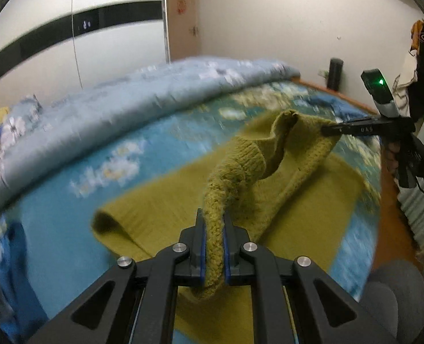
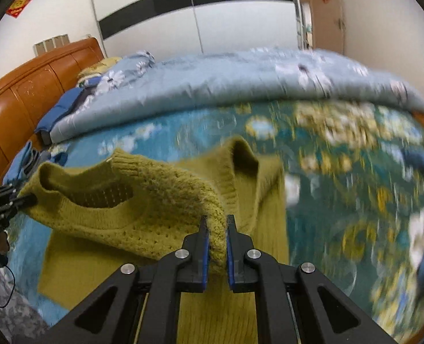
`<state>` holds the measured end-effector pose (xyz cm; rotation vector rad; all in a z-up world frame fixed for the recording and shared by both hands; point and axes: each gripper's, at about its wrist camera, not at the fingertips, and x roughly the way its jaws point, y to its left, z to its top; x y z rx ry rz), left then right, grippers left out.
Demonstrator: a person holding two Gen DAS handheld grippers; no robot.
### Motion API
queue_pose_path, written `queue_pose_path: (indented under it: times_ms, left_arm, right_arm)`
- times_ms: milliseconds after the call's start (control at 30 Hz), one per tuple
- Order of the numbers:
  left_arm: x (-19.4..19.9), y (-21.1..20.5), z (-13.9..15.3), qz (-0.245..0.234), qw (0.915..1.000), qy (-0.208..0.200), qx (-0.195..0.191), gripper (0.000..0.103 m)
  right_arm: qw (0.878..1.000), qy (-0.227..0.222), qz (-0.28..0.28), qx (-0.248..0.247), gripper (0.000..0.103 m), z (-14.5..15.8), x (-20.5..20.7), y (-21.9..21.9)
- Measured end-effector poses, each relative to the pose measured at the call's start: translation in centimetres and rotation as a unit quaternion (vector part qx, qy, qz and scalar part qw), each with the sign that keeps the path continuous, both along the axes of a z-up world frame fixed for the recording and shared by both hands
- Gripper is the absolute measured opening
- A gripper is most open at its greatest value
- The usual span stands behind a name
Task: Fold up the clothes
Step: 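Grasp the shoulder with the left gripper while the right gripper grasps the other shoulder, folding toward the hem, then lay the folded shoulders onto the sweater body and open both grippers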
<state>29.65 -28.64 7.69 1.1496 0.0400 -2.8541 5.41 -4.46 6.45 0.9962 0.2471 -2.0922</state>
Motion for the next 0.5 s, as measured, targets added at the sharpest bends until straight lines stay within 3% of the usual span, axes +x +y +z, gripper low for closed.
queue_pose_path:
  times_ms: [200, 500]
  left_arm:
    - [0.9, 1.4, -3.5, 0.035, 0.9984, -0.039, 0.021, 0.011]
    - [3.5, 2.9, -2.3, 0.057, 0.9957, -0.032, 0.066, 0.016]
  right_arm:
    - [0.999, -0.029, -0.016, 0.023, 0.010, -3.2, 2.0, 2.0]
    - [0.999, -0.007, -0.023, 0.043, 0.020, -2.3, 4.2, 2.5]
